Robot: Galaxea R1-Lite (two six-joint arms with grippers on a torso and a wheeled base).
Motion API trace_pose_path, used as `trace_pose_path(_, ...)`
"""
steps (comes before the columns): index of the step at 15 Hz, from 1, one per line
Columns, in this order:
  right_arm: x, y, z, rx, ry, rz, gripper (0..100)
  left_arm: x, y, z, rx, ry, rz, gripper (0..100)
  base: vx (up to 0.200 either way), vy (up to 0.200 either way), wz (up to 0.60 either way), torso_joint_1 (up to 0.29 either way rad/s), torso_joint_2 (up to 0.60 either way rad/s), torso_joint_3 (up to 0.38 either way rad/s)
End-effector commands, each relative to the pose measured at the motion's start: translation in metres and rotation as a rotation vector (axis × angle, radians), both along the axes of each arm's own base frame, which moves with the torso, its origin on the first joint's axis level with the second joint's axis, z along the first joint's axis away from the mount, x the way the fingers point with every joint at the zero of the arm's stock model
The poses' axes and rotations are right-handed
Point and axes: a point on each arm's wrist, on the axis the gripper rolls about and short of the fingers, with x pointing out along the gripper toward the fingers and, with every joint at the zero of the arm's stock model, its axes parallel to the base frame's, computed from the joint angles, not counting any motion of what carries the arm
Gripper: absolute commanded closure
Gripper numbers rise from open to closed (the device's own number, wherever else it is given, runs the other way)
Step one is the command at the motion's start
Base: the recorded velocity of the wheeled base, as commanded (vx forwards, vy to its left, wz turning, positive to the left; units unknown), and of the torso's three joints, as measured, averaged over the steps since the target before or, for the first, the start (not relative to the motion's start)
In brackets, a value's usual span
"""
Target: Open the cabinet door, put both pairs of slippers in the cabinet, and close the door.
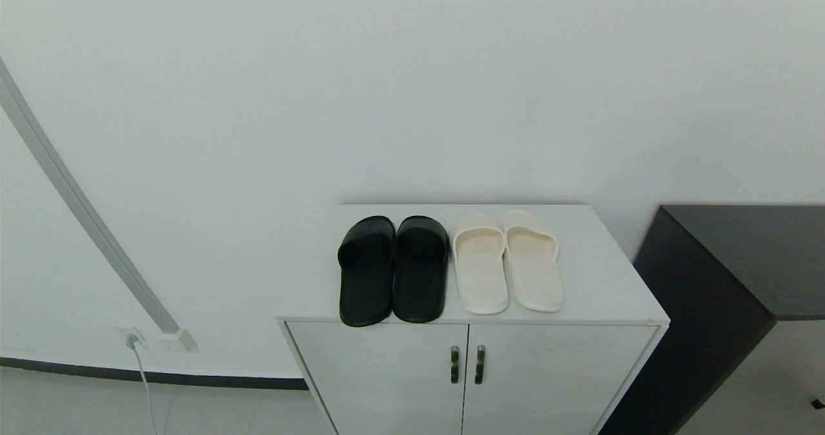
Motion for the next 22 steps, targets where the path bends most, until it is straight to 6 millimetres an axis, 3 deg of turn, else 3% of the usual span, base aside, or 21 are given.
trace_pose_path(1,0.082,0.048,-0.017,-0.037,0.194,0.199,0,0.0,0.0,0.0,0.002,0.002,0.002,100,0.0,0.0,0.0,0.0,0.0,0.0)
trace_pose_path(6,0.129,0.139,-0.009,-0.02,0.209,0.257,0,0.0,0.0,0.0,0.008,0.002,0.003,100,0.0,0.0,0.0,0.0,0.0,0.0)
trace_pose_path(11,0.179,0.201,-0.01,0.008,0.19,0.16,0,0.0,0.0,0.0,0.008,0.002,0.003,100,0.0,0.0,0.0,0.0,0.0,0.0)
trace_pose_path(17,0.236,0.252,-0.04,-0.044,0.143,-0.138,0,0.0,0.0,0.0,0.006,0.002,0.002,100,0.0,0.0,0.0,0.0,0.0,0.0)
trace_pose_path(22,0.269,0.266,-0.06,-0.044,0.138,-0.199,0,0.0,0.0,0.0,0.005,0.002,0.005,100,0.0,0.0,0.0,0.0,0.0,0.0)
